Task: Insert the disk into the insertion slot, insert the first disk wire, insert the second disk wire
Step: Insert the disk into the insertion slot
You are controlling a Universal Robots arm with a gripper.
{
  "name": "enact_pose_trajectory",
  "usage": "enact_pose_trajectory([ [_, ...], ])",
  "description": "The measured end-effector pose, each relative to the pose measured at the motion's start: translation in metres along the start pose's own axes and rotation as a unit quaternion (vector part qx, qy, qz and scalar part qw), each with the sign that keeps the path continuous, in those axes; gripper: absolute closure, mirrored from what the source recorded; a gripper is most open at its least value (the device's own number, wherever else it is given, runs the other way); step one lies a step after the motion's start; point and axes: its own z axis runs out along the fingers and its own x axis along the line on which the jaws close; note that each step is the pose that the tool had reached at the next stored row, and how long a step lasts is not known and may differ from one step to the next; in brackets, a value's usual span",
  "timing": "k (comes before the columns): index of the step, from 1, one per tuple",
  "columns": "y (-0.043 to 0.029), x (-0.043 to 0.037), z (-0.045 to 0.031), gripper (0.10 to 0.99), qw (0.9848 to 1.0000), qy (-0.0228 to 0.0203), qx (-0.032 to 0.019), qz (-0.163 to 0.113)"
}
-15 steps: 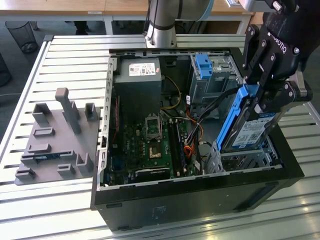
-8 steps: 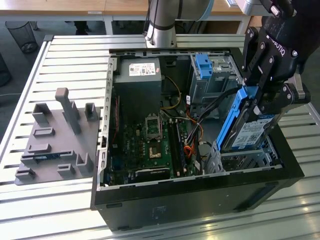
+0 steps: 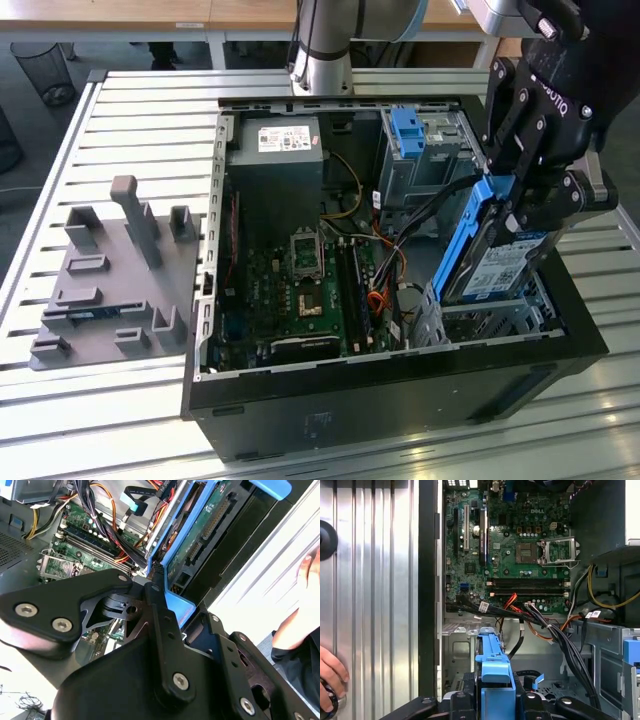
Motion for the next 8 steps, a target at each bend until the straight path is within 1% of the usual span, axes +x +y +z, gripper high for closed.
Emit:
enact_pose_trajectory([
  [8, 0.0, 0.0, 0.003, 0.722, 1.0, 0.0, 0.0, 0.0],
])
